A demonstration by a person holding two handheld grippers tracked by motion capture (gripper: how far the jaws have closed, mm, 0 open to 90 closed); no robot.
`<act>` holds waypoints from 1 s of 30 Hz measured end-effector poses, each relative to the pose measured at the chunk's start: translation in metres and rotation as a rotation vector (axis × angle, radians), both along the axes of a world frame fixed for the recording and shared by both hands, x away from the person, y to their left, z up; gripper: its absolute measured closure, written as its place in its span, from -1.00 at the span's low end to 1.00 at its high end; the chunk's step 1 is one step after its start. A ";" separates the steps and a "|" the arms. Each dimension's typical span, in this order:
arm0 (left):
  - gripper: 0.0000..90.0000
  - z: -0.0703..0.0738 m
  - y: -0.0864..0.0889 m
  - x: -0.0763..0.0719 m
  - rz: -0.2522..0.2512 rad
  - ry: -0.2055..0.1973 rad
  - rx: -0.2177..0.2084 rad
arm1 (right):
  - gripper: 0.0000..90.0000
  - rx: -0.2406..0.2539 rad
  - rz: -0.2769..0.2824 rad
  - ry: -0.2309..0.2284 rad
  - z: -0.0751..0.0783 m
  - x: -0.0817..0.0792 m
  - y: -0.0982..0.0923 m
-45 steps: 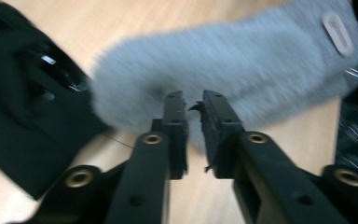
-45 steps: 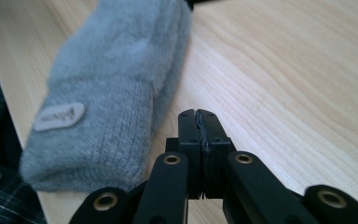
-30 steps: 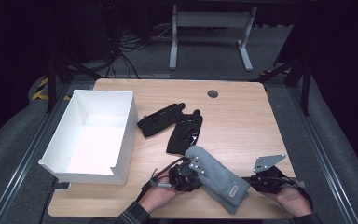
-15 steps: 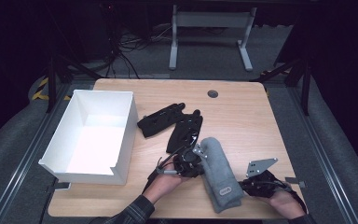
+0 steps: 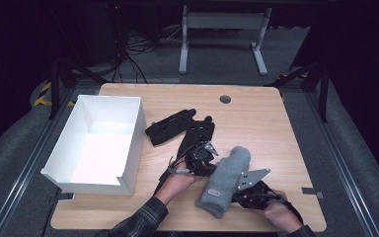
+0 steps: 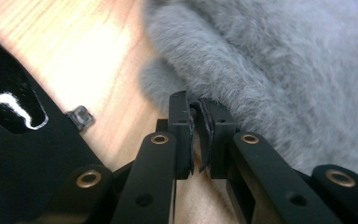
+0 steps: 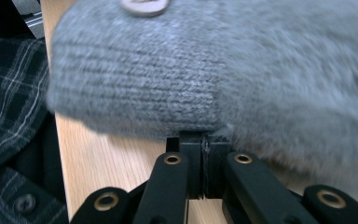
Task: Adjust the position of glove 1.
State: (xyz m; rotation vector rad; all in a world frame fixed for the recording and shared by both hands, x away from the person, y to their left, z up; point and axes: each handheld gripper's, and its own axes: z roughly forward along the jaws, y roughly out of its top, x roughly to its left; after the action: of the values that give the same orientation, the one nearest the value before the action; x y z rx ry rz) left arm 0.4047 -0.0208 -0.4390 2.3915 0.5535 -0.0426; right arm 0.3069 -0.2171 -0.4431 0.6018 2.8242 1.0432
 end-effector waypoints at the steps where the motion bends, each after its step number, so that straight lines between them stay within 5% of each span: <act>1: 0.87 0.000 0.000 0.000 0.001 -0.001 -0.001 | 1.00 0.000 0.004 0.002 0.000 0.001 0.003; 10: 0.77 0.015 0.018 -0.002 0.022 -0.006 -0.040 | 1.00 0.032 0.024 0.005 0.005 -0.004 0.009; 20: 0.79 0.008 0.055 -0.039 0.017 0.032 -0.034 | 1.00 0.069 0.065 -0.001 0.011 -0.015 0.014; 22: 0.82 0.006 0.055 -0.045 0.014 0.015 -0.015 | 1.00 0.072 0.076 -0.002 0.011 -0.016 0.018; 30: 0.82 0.020 0.061 -0.043 0.004 -0.021 -0.057 | 1.00 0.103 0.095 -0.051 0.020 -0.016 0.034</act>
State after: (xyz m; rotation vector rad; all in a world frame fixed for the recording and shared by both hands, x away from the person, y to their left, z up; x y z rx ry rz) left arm 0.3615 0.0405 -0.4191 2.3325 0.5409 -0.0315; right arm 0.2912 -0.1832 -0.4229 0.4463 2.7934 1.2086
